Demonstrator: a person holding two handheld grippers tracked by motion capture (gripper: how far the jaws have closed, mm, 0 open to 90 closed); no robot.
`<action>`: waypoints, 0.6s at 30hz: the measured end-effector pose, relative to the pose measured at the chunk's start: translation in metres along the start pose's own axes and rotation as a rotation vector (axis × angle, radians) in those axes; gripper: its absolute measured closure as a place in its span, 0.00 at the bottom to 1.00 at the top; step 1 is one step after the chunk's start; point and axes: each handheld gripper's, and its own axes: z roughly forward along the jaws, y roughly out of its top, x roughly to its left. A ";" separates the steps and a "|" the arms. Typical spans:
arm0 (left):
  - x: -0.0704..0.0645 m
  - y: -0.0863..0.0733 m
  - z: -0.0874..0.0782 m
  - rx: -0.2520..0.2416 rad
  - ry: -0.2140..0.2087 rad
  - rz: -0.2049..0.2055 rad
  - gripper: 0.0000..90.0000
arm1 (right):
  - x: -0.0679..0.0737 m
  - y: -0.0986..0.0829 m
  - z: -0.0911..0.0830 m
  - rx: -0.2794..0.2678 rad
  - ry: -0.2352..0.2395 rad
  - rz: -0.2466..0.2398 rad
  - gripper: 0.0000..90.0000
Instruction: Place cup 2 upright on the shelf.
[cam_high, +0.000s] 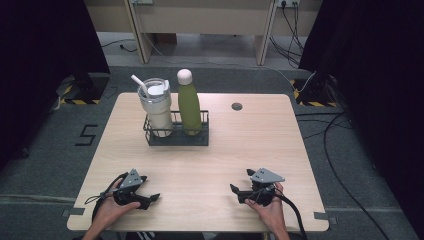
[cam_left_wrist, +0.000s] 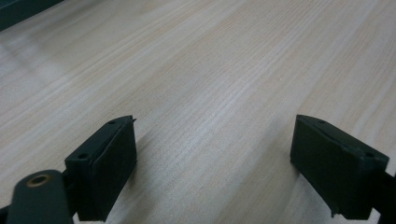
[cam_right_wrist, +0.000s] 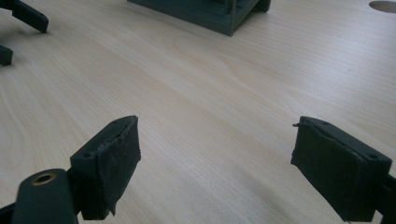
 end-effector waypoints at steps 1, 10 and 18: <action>0.000 0.000 0.000 0.001 0.000 0.000 0.16 | 0.000 0.000 0.000 0.000 0.000 0.000 0.17; 0.000 0.000 0.000 0.001 0.001 0.000 0.15 | 0.000 -0.010 -0.006 0.044 -0.013 0.007 0.17; 0.000 0.000 0.000 0.003 0.001 0.002 0.15 | 0.001 -0.012 -0.008 0.080 -0.023 -0.007 0.17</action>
